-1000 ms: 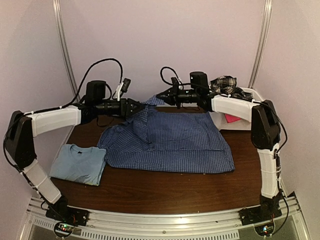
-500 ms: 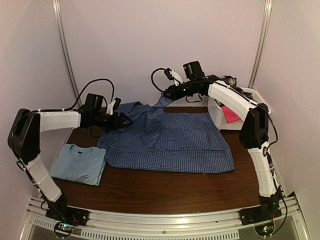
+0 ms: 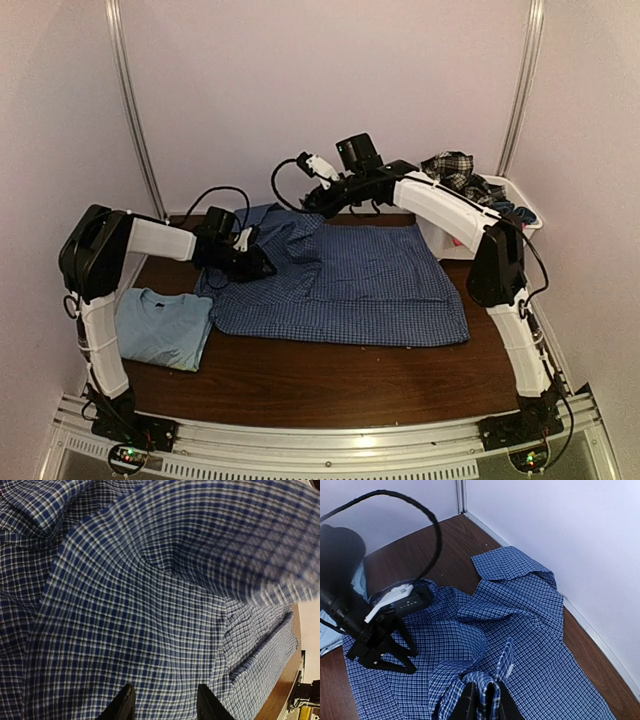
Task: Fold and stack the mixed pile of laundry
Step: Adjust the 1/3-folded shirt at the center of the board.
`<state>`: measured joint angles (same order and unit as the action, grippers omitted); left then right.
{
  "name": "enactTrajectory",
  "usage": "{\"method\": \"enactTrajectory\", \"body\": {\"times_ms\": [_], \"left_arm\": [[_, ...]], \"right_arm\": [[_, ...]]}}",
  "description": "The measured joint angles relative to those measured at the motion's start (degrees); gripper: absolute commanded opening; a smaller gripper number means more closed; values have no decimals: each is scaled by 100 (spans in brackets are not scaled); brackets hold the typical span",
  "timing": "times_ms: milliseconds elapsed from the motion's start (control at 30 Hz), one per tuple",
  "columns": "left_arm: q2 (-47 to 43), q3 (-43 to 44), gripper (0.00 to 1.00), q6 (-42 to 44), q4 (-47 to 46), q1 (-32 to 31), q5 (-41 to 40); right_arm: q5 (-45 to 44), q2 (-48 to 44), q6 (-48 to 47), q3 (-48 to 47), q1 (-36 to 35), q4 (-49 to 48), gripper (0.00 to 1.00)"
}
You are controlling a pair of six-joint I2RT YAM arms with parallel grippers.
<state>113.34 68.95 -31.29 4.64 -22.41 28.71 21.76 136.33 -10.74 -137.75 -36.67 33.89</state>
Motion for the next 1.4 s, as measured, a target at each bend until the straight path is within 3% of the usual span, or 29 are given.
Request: {"method": "enactTrajectory", "body": {"times_ms": [100,167,233,300,400,467,600,867,1033,1400], "left_arm": [[216,133,44,-155,0,26,-166],[221,131,45,-240,31,74,-234],[203,131,46,-289,17,144,-289],[170,127,48,-289,35,210,-332],[48,116,50,-212,177,264,-409],[-103,92,50,-131,304,289,-435],[-393,-26,51,-9,363,297,-431],[-734,-136,51,304,560,310,-404],[-763,-136,51,483,717,315,-391],[-772,-258,53,527,750,315,-380]], "right_arm": [[-87,-48,0,114,-179,13,10],[-90,-227,33,490,-323,57,0],[-70,-503,63,990,-442,133,2],[-44,-892,76,1659,-577,236,28],[-68,-1563,79,2802,-809,236,55],[-74,-1998,140,3543,-918,264,61],[122,-2507,588,4398,-977,212,58],[780,-2658,2356,5038,-291,-212,50],[1143,-2680,3254,5543,-267,-433,50],[949,-2382,3947,5917,-295,-251,52]]}}
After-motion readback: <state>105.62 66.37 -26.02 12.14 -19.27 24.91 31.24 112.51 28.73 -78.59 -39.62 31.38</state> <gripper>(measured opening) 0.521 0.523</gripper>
